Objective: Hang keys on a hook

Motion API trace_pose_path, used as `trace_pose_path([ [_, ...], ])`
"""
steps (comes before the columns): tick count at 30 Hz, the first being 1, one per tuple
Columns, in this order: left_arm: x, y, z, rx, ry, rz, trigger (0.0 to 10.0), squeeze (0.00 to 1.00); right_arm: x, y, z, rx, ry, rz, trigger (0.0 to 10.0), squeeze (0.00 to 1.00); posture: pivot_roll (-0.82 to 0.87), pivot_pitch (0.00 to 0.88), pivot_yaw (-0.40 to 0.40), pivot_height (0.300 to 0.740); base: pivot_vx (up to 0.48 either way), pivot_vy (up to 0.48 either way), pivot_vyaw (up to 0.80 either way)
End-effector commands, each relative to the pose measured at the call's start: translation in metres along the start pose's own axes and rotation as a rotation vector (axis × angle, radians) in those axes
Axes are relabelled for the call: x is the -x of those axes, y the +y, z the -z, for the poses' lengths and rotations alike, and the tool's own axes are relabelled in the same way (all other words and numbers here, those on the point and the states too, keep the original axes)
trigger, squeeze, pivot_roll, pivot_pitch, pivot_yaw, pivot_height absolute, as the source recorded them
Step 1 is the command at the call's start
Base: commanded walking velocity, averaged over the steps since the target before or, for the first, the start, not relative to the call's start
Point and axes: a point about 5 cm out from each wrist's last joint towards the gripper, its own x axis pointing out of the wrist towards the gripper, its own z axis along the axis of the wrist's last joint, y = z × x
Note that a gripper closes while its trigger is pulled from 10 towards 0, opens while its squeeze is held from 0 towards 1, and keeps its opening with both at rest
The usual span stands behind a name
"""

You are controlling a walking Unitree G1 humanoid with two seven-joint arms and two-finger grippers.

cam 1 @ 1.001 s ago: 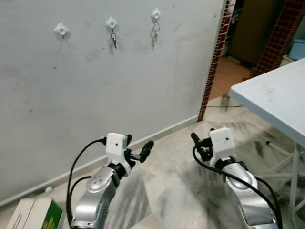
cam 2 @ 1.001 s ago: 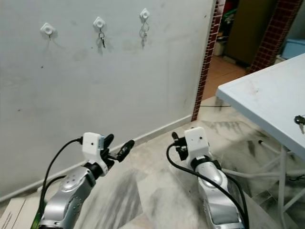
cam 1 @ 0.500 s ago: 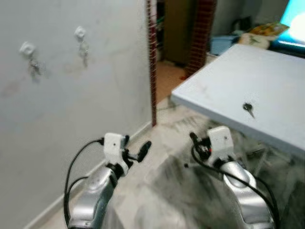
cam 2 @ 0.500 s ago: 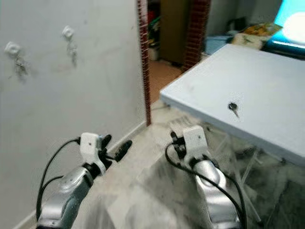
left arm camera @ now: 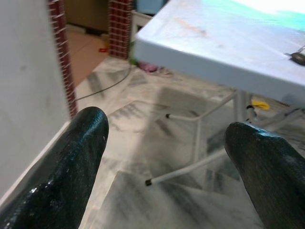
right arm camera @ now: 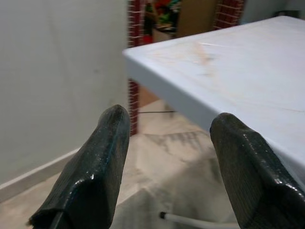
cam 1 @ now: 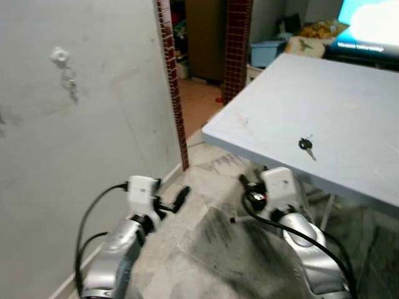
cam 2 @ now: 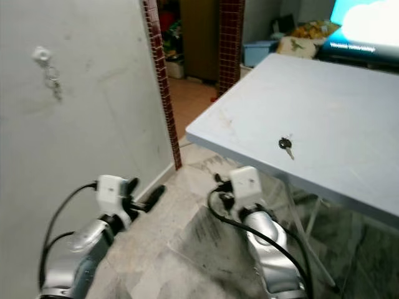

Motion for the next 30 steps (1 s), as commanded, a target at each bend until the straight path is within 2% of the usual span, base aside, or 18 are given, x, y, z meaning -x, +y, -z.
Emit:
trace_pose_path([
  [1,-0.0033,-0.0069,-0.0035,-0.009,-0.007,0.032,10.0,0.00,0.0009,-0.0045,-0.0035,-0.001,-0.013,0.013,10.0,0.00,-0.09,0.000,0.089,0.740,0.420,0.000,0.00],
  [19,-0.0025,-0.0053,-0.0034,-0.008,0.001,0.032,10.0,0.00,-0.0005,-0.0030,-0.0033,-0.005,-0.012,0.010,10.0,0.00,-0.09,0.000,0.091,0.740,0.430,0.000,-0.75],
  [27,-0.0025,-0.0057,-0.0037,-0.009,0.003,0.034,10.0,0.00,-0.0008,-0.0026,-0.0039,-0.010,-0.013,0.012,10.0,0.00,-0.09,0.000,0.093,0.740,0.435,0.000,-0.46],
  [30,-0.0028,-0.0054,-0.0020,-0.007,0.011,0.020,10.0,0.00,0.0000,-0.0022,-0.0034,-0.011,-0.011,0.010,10.0,0.00,-0.09,0.000,0.094,0.740,0.209,0.000,0.00],
])
